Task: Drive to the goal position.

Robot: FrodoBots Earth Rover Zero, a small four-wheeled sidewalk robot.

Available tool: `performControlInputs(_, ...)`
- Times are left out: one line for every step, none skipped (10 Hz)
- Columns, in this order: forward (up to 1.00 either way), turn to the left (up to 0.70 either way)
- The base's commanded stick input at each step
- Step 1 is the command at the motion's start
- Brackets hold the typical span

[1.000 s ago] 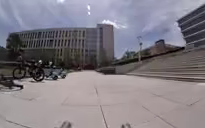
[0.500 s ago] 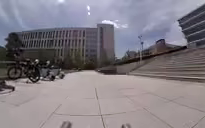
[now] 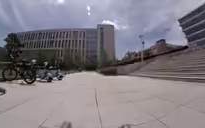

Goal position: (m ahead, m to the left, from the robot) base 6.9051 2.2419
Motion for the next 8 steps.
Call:
performControlInputs(0.7, 0.0)
performControlInputs(0.7, 0.0)
performControlInputs(0.7, 0.0)
performControlInputs(0.7, 0.0)
performControlInputs(0.7, 0.0)
performControlInputs(0.7, 0.0)
performControlInputs(0.7, 0.0)
performControlInputs(0.7, 0.0)
